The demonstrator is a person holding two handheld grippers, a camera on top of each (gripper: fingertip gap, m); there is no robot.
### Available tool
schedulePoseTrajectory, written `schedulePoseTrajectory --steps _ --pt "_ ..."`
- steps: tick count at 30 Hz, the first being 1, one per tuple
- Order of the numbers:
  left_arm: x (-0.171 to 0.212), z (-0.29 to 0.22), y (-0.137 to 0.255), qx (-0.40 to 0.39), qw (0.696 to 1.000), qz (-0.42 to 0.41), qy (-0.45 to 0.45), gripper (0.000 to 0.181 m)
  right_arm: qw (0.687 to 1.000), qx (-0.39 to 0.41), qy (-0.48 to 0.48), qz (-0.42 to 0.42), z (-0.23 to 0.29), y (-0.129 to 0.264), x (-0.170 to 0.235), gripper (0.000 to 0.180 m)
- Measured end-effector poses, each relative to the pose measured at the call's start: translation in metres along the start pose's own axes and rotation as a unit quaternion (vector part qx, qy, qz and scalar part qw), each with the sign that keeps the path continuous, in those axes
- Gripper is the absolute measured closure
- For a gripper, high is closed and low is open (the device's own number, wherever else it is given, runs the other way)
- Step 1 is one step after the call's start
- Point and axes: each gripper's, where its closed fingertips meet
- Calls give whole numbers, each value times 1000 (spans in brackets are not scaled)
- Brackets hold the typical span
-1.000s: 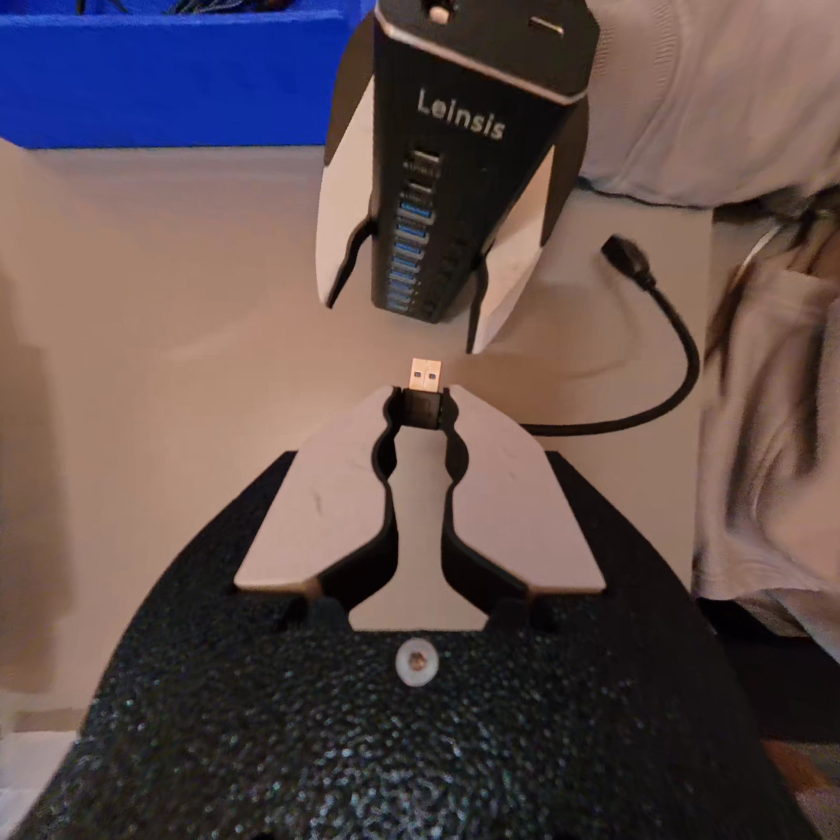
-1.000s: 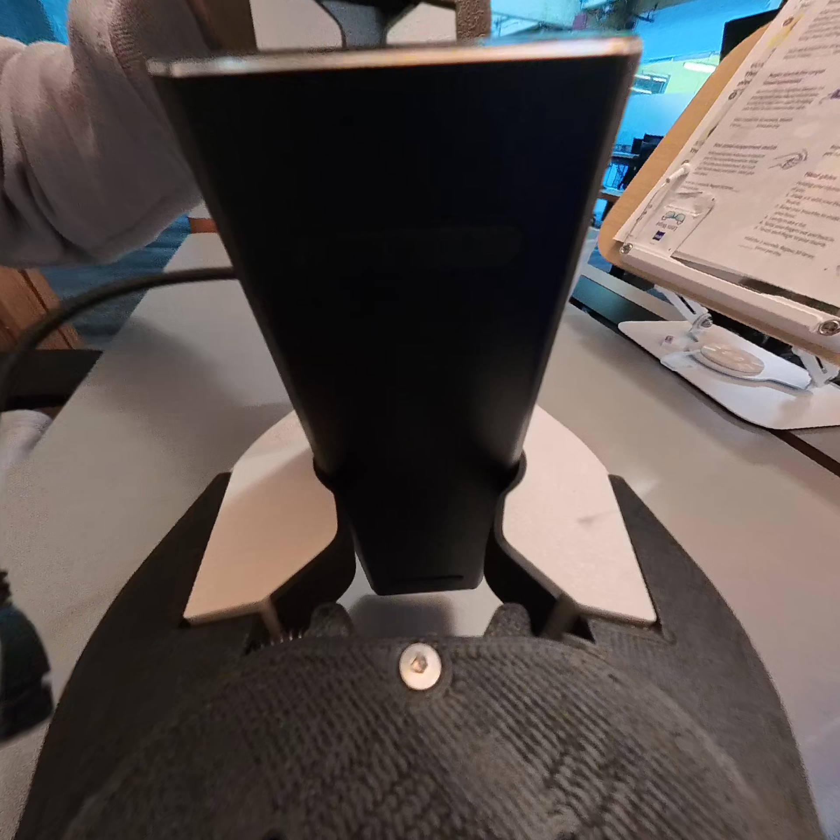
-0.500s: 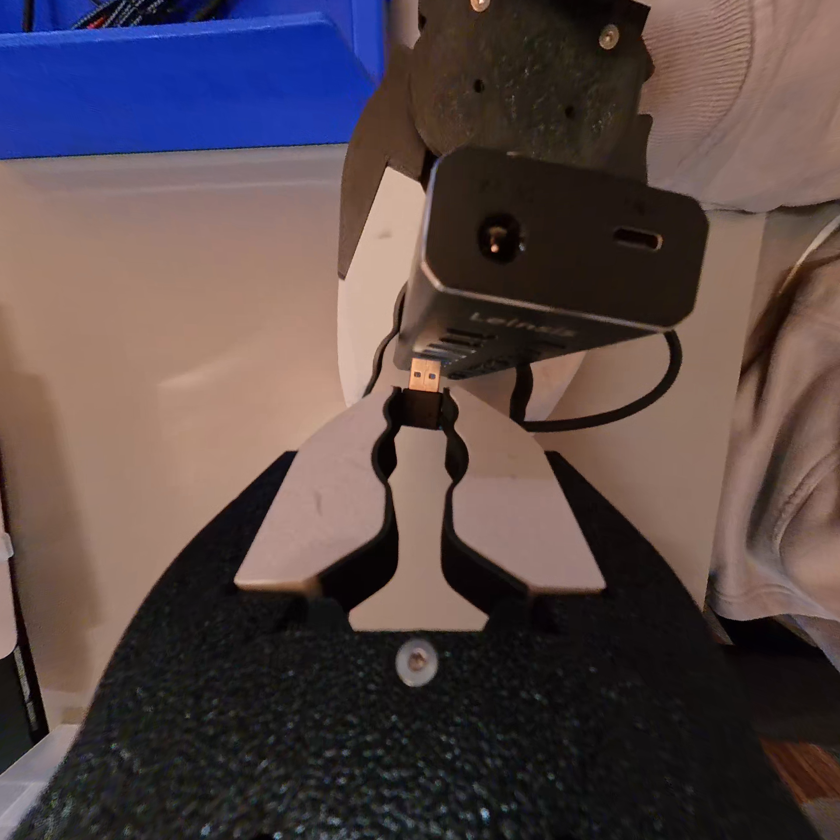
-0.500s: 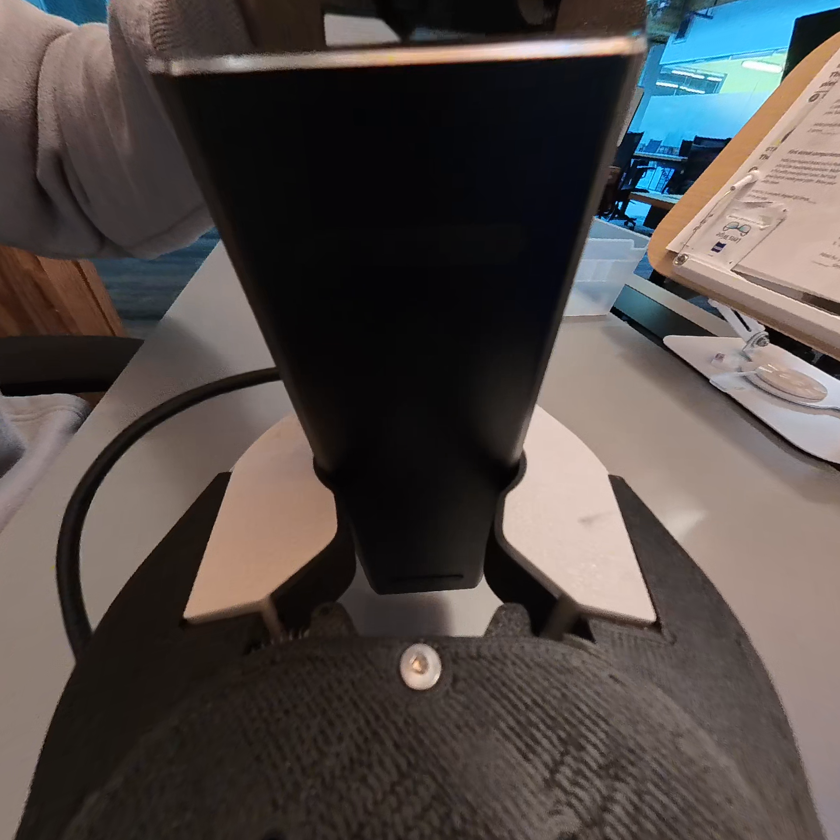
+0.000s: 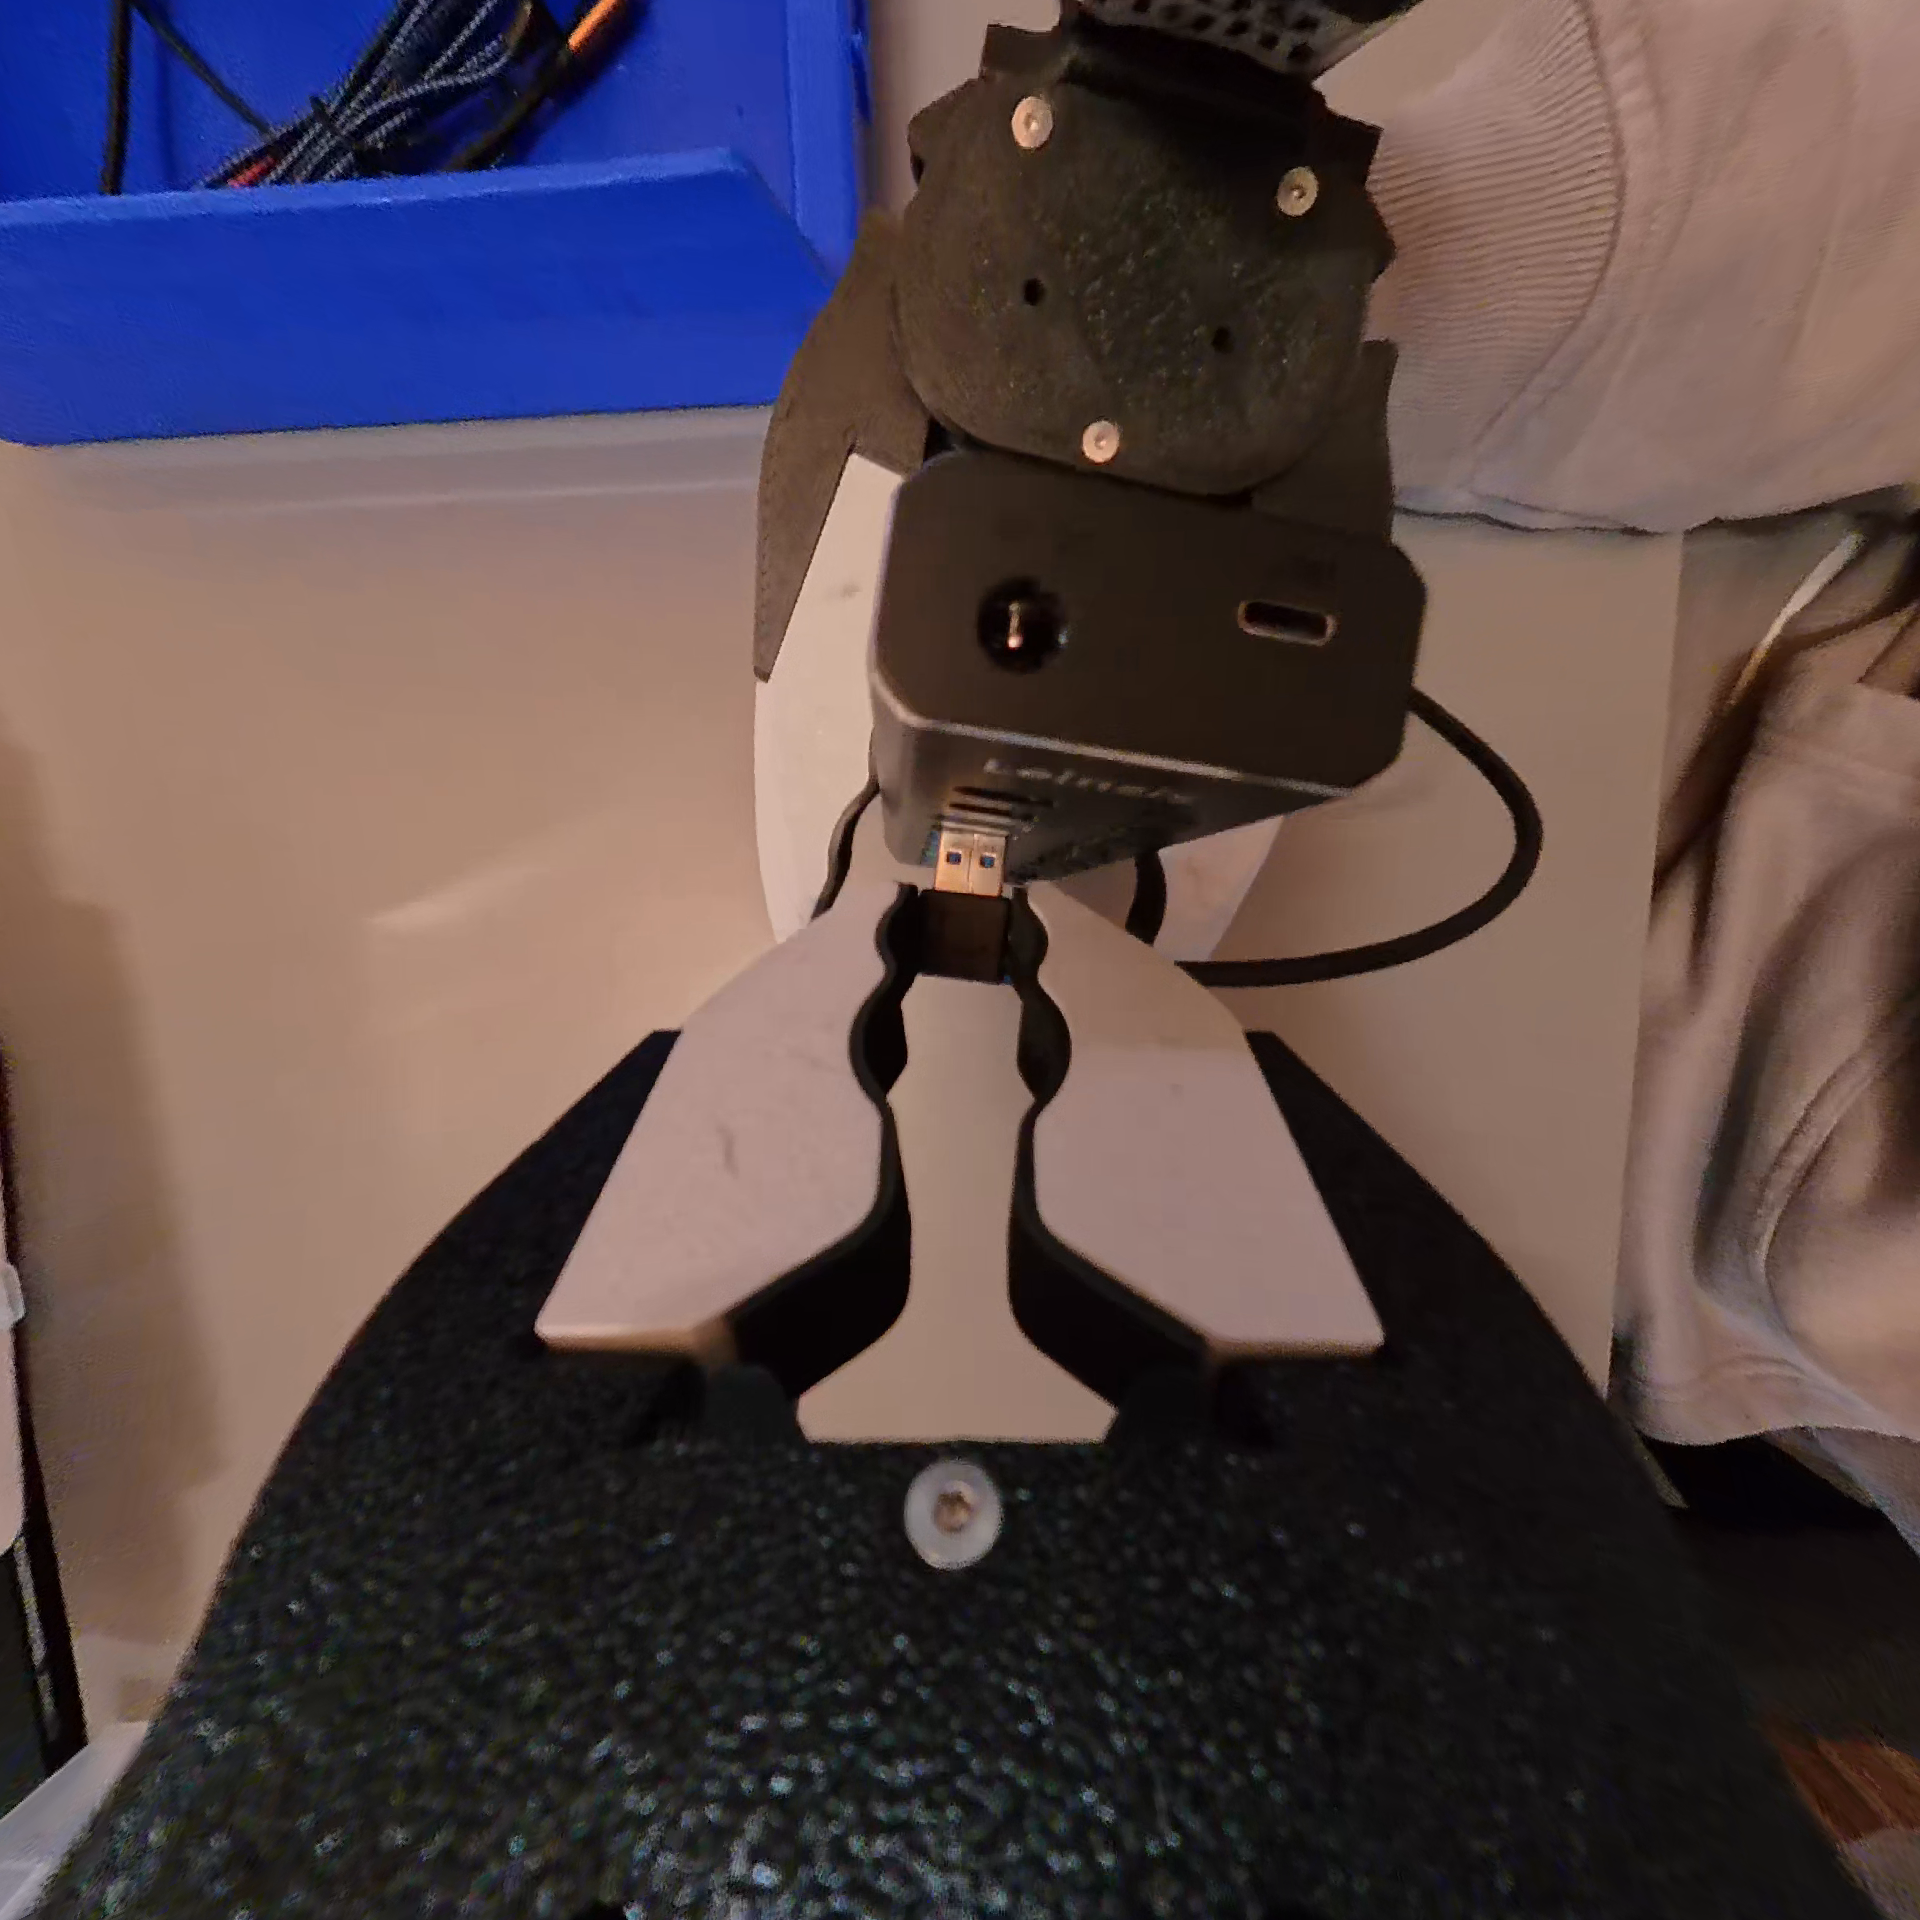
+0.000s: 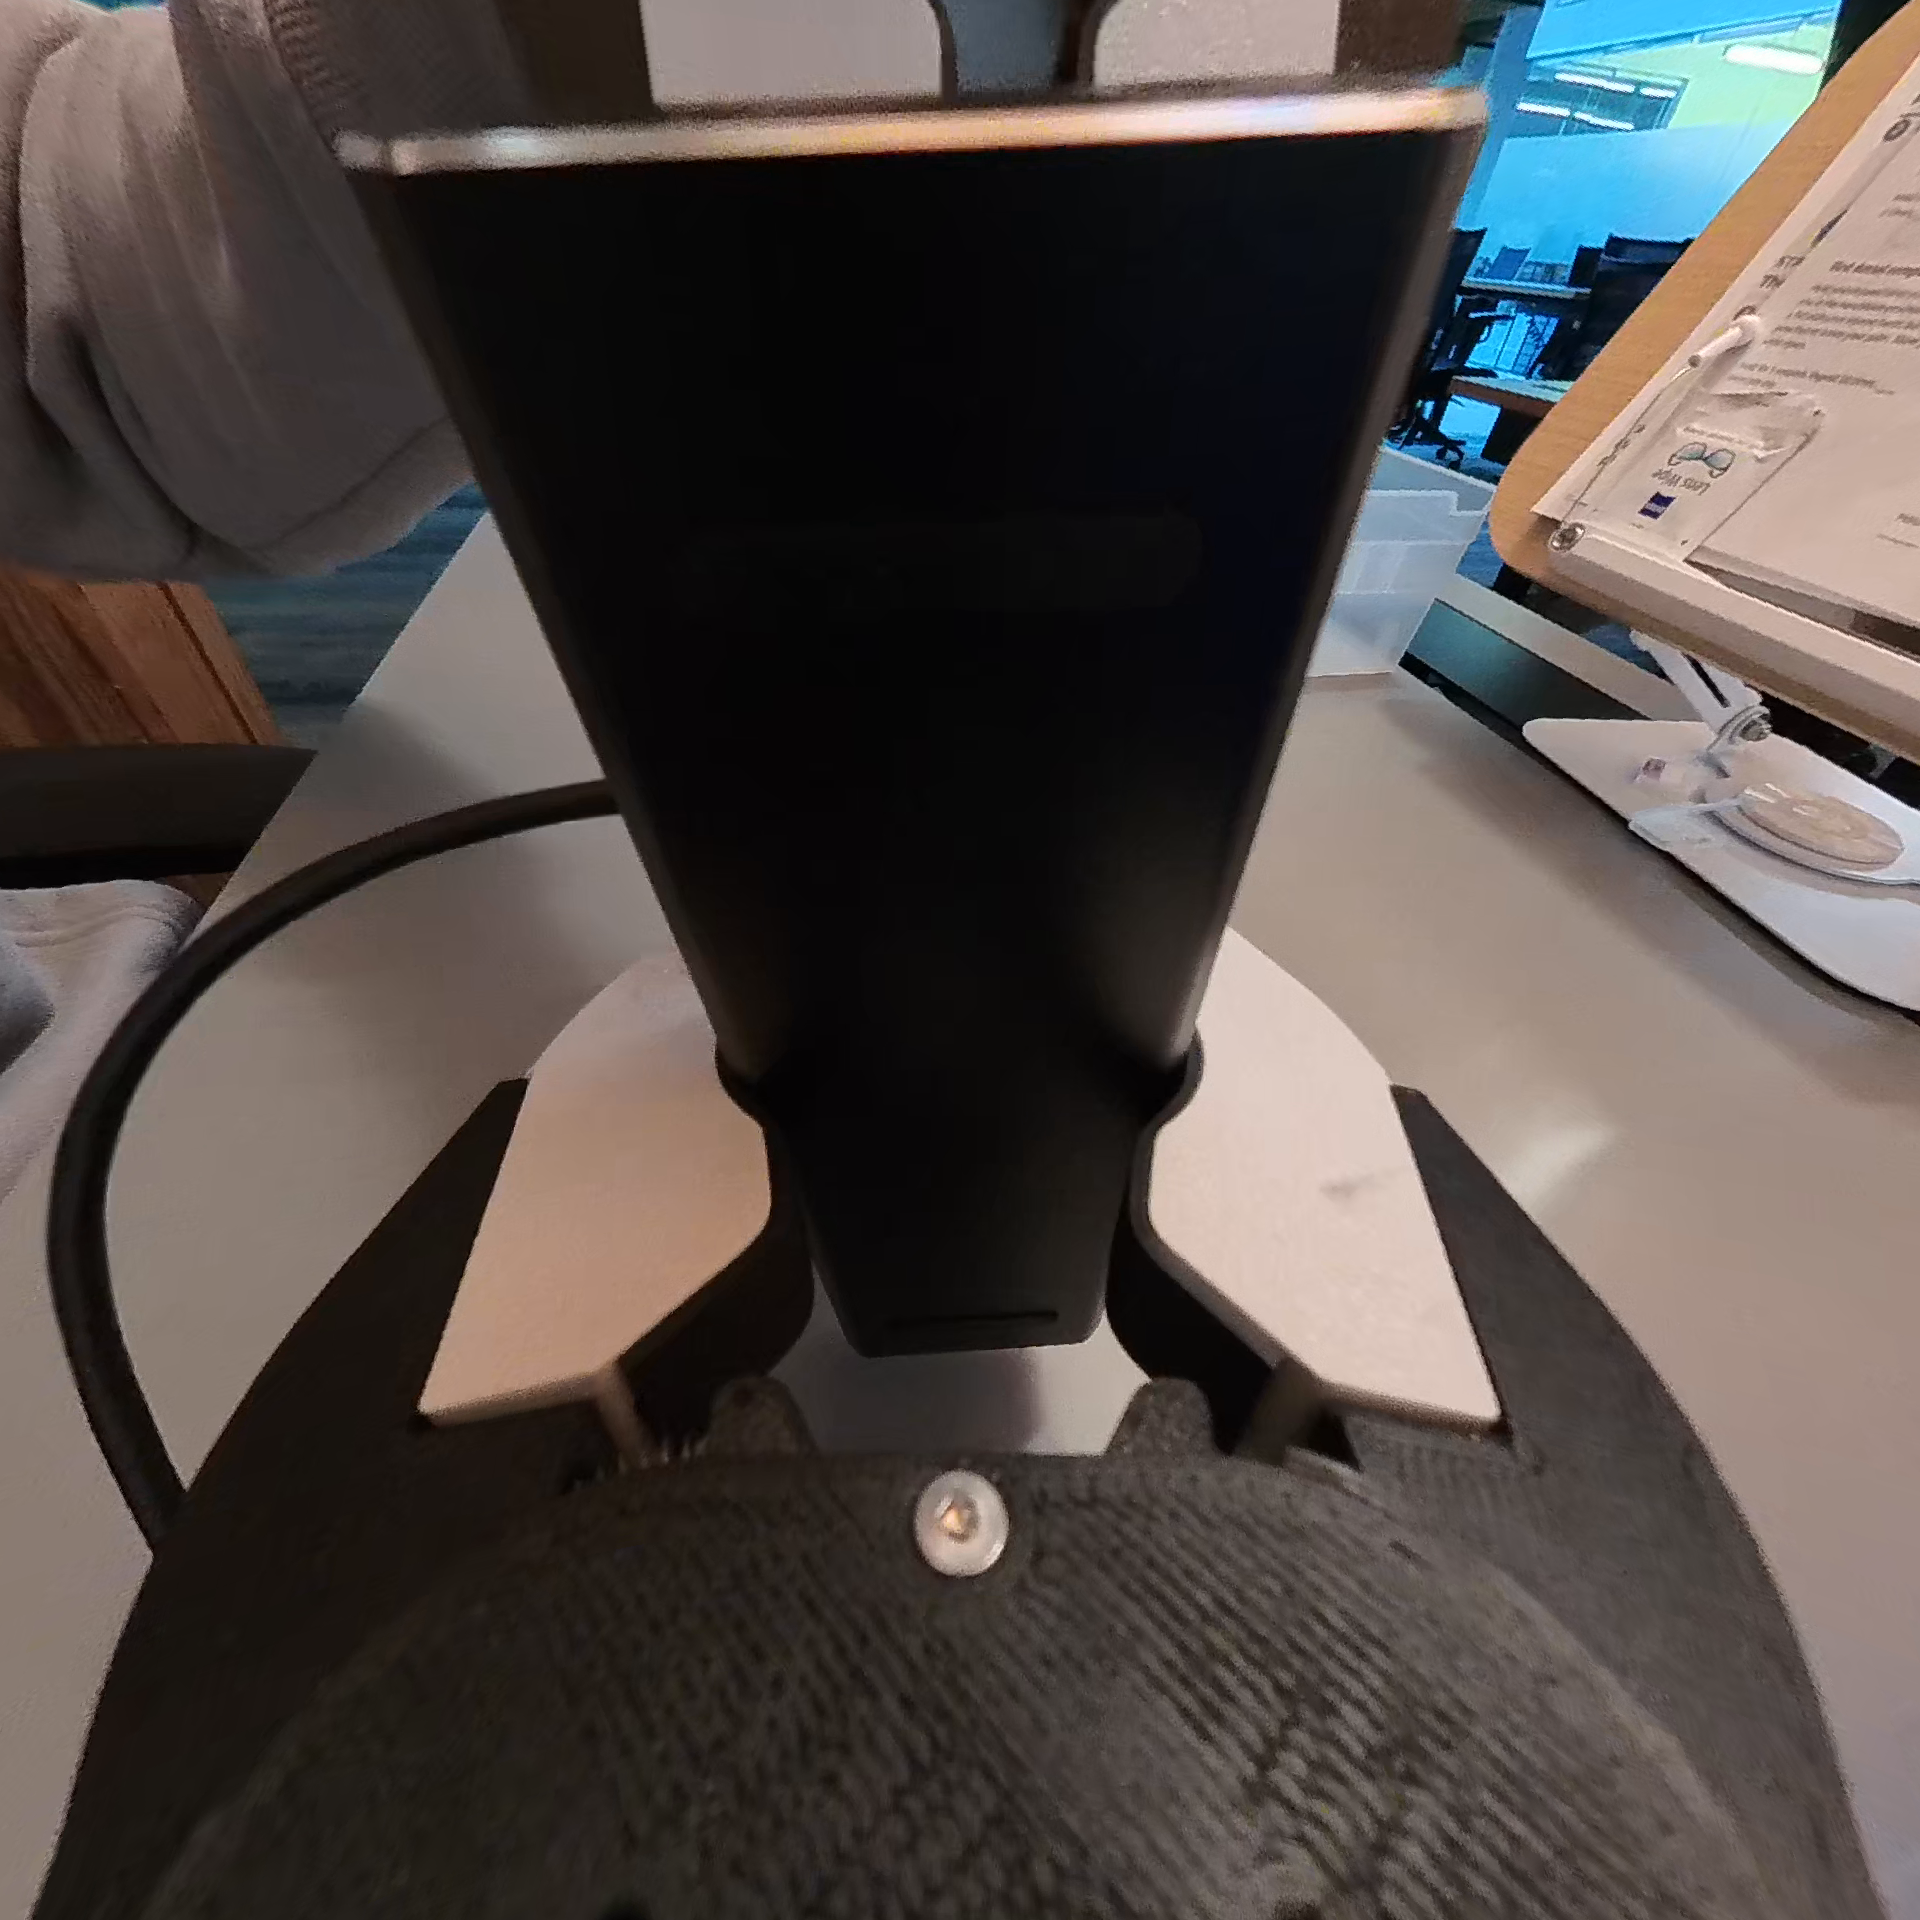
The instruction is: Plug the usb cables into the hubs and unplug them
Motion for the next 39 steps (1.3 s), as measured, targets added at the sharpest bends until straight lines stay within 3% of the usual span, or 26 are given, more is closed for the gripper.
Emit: schedulePoseTrajectory --steps 5,19,25,27,29,31,34,36,39 --pt "4 0 -4 -14 1000 8 -13 164 1000 3 3 24 -1 -1 7 107" --pt "-3 -7 -3 -6 997 -67 -38 164 1000 -29 1 8 12 -4 1 107" --pt "-10 -4 3 -30 987 -153 -25 164 1000 -3 24 -14 5 1 -8 107" --pt "-11 0 15 -38 980 -195 22 155 999 9 26 -24 1 3 -12 107" --pt "-5 10 23 -33 964 -233 121 149 999 22 29 -30 -3 7 -13 107" --pt "1 9 23 29 936 -264 231 142 998 36 38 -31 -6 8 -14 107" --pt "-1 4 21 134 864 -333 354 156 998 36 46 -28 -5 4 -14 107" --pt "-5 1 21 188 822 -365 395 163 998 34 51 -17 -3 1 -11 107" --pt "-2 -4 9 206 816 -353 410 162 998 31 53 -9 -1 -2 -8 107"
Point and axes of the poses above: each gripper's, where its closed fingertips meet, y back along the fingers, x out of its underside, z = x × y across the jaws, and after that the axes turned 8 degrees about -y, right-handed
